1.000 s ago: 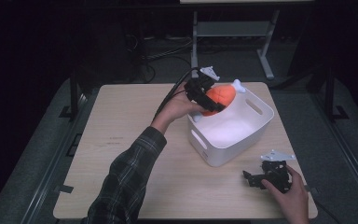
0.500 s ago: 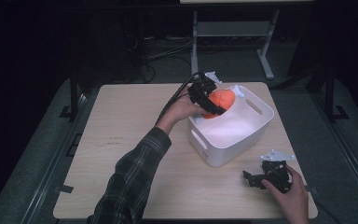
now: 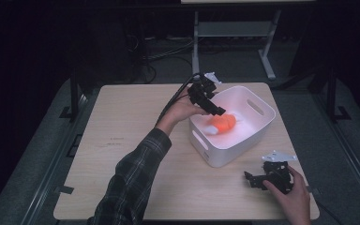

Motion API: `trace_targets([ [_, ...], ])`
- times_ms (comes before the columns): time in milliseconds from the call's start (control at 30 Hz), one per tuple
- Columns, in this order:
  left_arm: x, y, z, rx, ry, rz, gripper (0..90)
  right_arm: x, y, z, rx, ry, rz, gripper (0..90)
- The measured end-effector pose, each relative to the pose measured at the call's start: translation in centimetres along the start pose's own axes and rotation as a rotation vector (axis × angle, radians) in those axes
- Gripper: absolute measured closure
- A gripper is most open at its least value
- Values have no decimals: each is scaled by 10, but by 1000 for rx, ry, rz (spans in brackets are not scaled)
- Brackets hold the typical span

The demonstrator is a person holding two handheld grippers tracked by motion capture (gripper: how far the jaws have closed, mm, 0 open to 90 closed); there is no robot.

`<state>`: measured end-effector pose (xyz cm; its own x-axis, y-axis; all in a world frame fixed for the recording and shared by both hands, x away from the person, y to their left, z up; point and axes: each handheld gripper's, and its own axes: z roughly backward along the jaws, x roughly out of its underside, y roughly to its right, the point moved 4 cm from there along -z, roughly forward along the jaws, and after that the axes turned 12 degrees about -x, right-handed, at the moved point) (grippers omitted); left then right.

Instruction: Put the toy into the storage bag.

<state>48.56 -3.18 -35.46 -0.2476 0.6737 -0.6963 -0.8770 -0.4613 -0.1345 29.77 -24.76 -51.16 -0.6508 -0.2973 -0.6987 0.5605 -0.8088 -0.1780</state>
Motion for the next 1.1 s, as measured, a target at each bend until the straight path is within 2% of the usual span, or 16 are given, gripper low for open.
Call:
trace_targets([
  [233,5,-1,8,-5,10,6,147,0,0,0,0,0,0,2],
  [567,14,-6,28,-20,21,-3,147,0,0,0,-1,0,0,1],
  [633,16,-5,32,-23,30,7,148,0,0,0,-2,0,1,2],
  [733,22,-6,40,-28,22,-5,147,0,0,0,-1,0,1,2],
  [1067,49,-2,64,-49,56,25,147,0,0,0,-1,0,3,2],
  [1100,52,-2,67,-47,52,19,147,0,0,0,-1,0,2,2],
])
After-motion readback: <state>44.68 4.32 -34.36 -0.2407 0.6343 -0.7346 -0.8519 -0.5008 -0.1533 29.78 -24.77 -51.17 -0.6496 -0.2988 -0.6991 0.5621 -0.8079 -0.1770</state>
